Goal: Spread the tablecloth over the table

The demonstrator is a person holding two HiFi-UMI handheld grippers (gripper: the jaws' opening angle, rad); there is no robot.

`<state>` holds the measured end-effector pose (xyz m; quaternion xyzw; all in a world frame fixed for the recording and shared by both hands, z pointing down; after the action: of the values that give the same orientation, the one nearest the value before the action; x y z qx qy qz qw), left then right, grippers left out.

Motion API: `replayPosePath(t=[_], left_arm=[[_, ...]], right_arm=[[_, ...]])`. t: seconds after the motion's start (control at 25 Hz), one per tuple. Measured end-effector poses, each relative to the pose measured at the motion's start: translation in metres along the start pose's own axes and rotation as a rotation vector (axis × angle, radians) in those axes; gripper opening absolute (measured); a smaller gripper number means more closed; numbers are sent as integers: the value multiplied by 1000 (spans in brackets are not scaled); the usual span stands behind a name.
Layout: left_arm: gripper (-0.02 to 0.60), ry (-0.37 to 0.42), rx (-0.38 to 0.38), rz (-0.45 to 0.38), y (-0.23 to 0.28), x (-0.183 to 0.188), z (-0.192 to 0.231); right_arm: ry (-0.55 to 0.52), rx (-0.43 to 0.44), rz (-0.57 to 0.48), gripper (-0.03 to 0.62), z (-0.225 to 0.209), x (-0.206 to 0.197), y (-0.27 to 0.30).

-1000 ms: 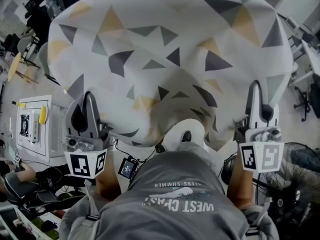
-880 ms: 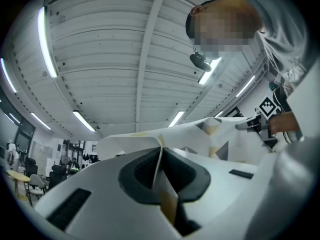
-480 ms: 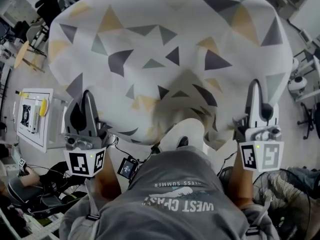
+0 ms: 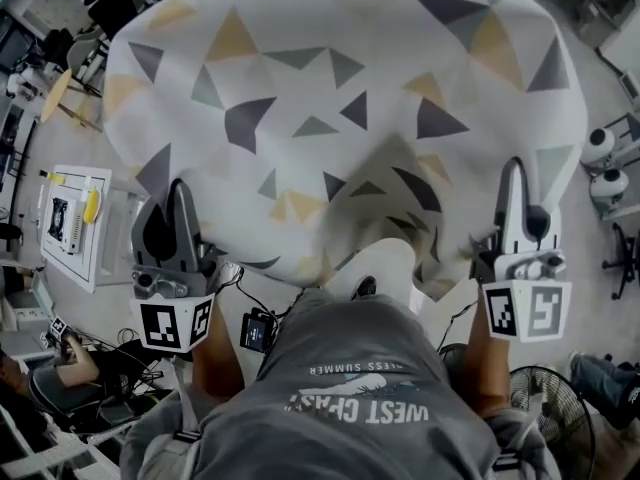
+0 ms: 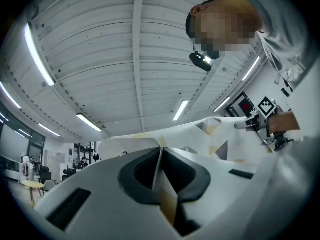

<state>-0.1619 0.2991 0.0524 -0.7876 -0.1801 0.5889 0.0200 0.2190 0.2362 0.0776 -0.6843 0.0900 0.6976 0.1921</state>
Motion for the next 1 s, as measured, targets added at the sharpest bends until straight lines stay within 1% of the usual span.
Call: replayPosePath(t=[0.28, 0.56, 0.64, 0.76, 1.0], left_arm=[[3, -6, 0, 8, 5, -6, 6], [4, -35, -47, -14, 34, -24, 34], [4, -44, -64, -20, 51, -35, 46], [4, -54, -87, -23, 85, -54, 71], [5, -63, -126, -34, 135, -75, 109]], right_arm=[[-5, 5, 13, 12, 3, 0, 6], [-31, -48, 19, 12, 17, 6, 24], [-37, -68, 21, 12, 20, 3, 39], [-42, -95, 26, 12, 25, -1, 75], [-44, -142, 34, 12, 31, -3, 122]])
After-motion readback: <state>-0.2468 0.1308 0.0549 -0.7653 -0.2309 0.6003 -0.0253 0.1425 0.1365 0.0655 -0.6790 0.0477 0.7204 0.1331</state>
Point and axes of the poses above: the fingertips, and each gripper's own axes: y forward along the fingers, z to its left, x out of its top, the point moved 2 cm from there along -y, backward along the fingers, and after that the axes turned 3 degrees about z, right-handed, at the moved point
